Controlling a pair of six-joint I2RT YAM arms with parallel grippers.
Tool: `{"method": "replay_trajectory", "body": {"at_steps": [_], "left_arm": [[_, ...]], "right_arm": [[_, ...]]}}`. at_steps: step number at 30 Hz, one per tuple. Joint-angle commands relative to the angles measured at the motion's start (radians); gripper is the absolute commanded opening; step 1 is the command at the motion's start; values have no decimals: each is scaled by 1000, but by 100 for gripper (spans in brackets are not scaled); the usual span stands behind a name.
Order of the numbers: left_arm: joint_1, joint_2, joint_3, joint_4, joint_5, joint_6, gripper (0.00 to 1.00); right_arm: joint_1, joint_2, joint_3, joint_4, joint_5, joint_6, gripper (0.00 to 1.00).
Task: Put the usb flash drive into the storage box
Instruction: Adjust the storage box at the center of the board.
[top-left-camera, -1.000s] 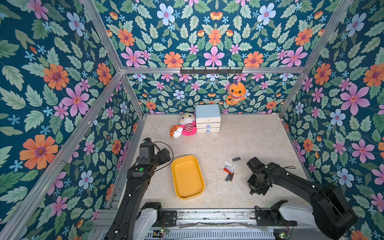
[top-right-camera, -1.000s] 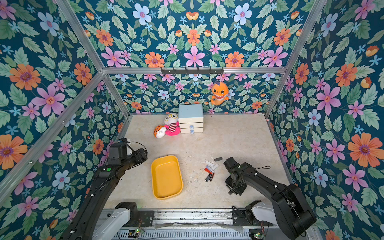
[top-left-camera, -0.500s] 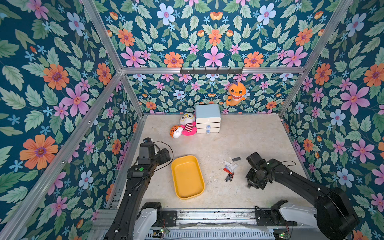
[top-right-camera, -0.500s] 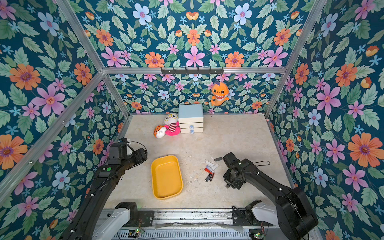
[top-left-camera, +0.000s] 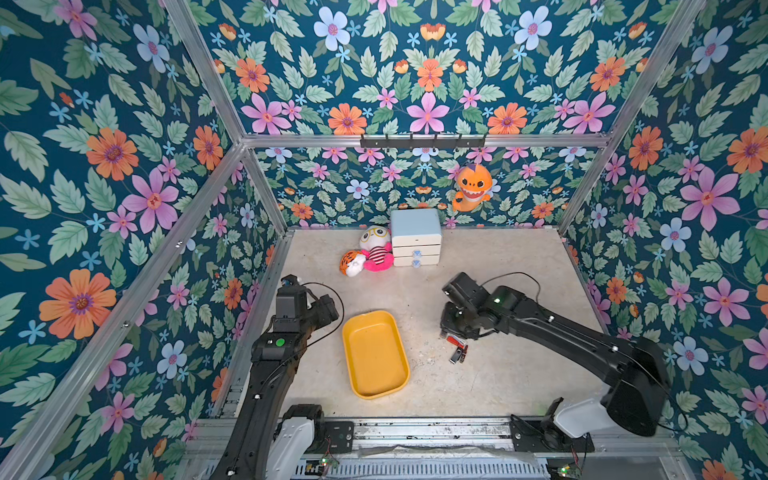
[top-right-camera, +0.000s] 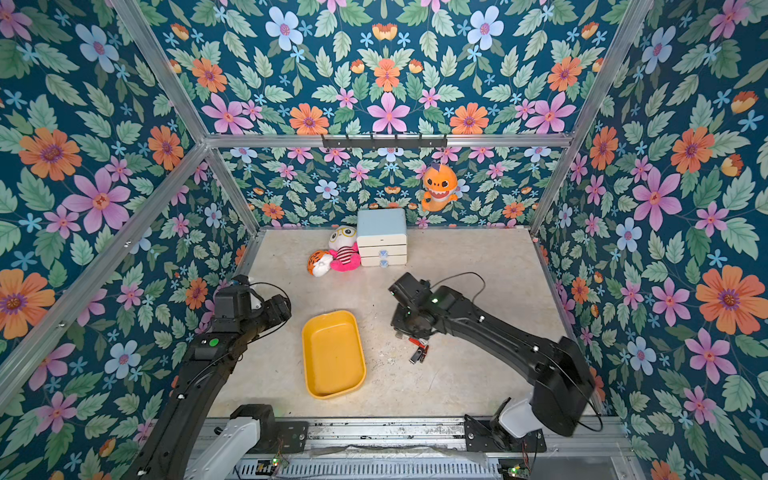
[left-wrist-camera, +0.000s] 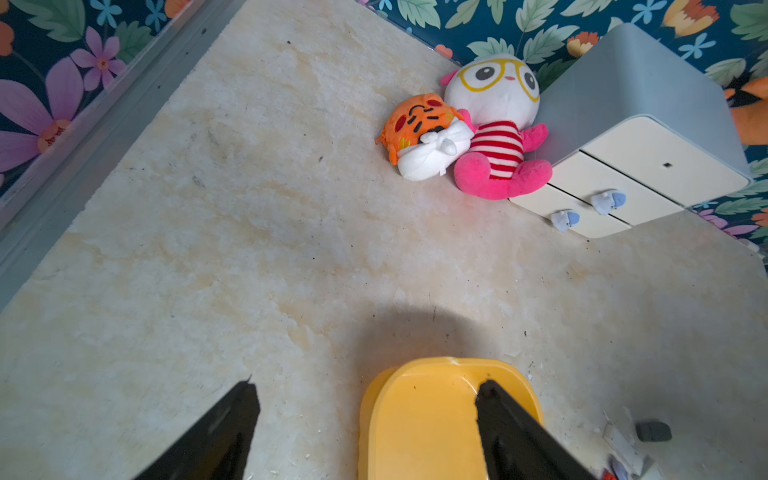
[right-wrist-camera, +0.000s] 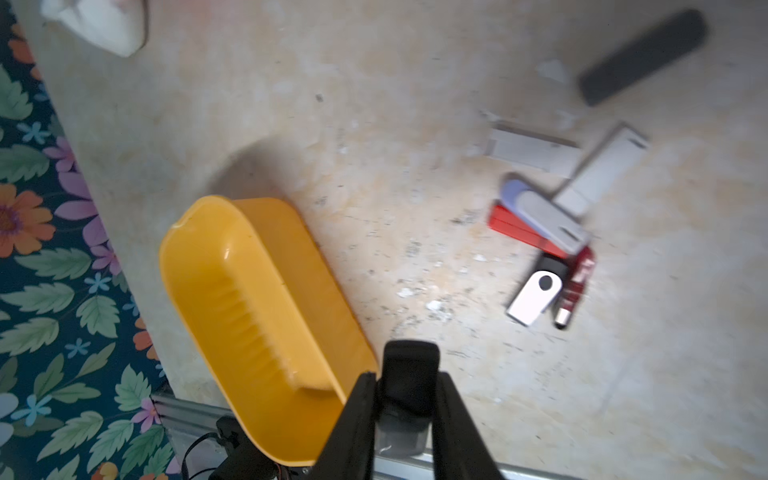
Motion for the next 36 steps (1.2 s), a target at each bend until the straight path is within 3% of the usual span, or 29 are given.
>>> {"method": "replay_trajectory", "body": {"at_steps": [1, 6, 10, 14, 20, 29, 36], "left_arm": [[1, -12, 8, -28, -67, -19, 86], [1, -45, 7, -37, -125, -34, 86], [0, -52, 4, -35, -141, -40, 86], [-1, -49, 5, -43, -148, -45, 86], [-1, -48, 2, -41, -146, -47, 86], [-1, -47, -5, -37, -142, -46, 86], [-1, -38, -6, -34, -135, -47, 86]], "right_arm": [[66, 172, 171, 29, 8, -111, 16], [101, 422, 391, 43, -52, -166, 14], [120, 610, 610, -87, -46, -219, 14], [133, 701, 707, -146, -32, -248, 13], [137, 772, 761, -198, 16, -265, 14], [112, 774, 741, -237, 187, -196, 14], [116, 743, 689, -147, 133, -208, 15]]}}
